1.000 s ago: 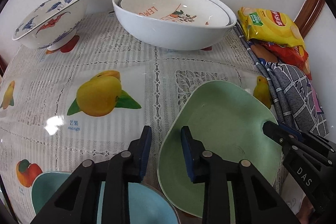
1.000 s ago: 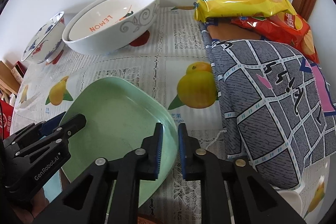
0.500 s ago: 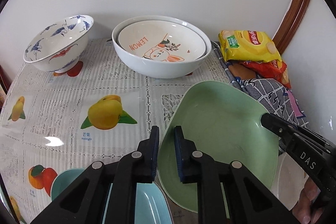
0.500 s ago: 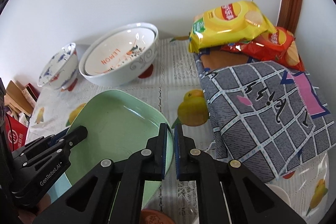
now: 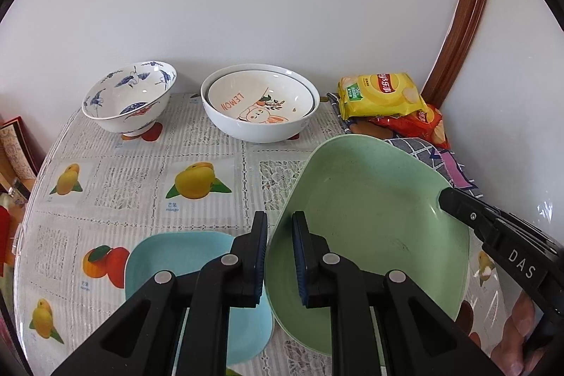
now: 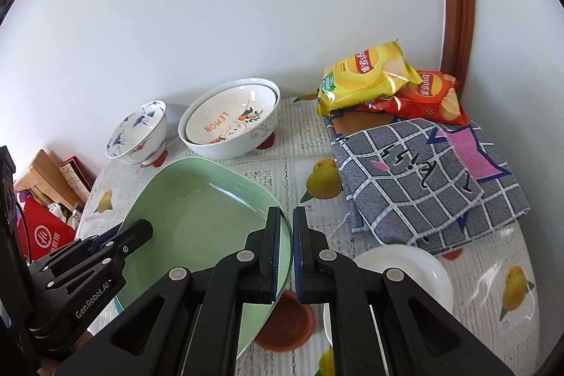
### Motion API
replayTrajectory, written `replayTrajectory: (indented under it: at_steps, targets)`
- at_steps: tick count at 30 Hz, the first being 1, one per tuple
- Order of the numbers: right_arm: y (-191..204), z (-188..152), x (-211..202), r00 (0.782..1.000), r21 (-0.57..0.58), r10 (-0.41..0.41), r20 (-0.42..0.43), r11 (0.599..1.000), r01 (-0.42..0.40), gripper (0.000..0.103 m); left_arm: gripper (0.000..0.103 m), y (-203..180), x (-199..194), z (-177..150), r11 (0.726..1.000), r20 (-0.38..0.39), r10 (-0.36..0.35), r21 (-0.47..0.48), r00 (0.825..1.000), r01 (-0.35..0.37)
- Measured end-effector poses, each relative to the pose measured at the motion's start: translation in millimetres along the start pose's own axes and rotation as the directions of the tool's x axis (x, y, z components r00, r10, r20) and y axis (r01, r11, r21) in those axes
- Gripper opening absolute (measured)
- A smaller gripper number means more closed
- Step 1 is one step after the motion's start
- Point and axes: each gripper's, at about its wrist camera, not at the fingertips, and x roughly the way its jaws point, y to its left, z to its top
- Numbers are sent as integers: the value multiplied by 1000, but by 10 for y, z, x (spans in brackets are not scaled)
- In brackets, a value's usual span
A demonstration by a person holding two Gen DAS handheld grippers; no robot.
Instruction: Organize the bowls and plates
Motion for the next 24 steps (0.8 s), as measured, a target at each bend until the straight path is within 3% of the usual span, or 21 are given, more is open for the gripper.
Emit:
replayTrajectory:
  at_steps: [10, 24]
  targets:
    - [63, -220, -577, 998, -8, 2, 58, 1000, -1, 8, 14, -44, -544, -217, 1000, 54, 7, -10, 999, -6]
    - [130, -400, -950, 995, -12, 30, 98, 1000, -29, 8, 14, -62, -936, -377, 1000, 98, 20, -20, 995, -18]
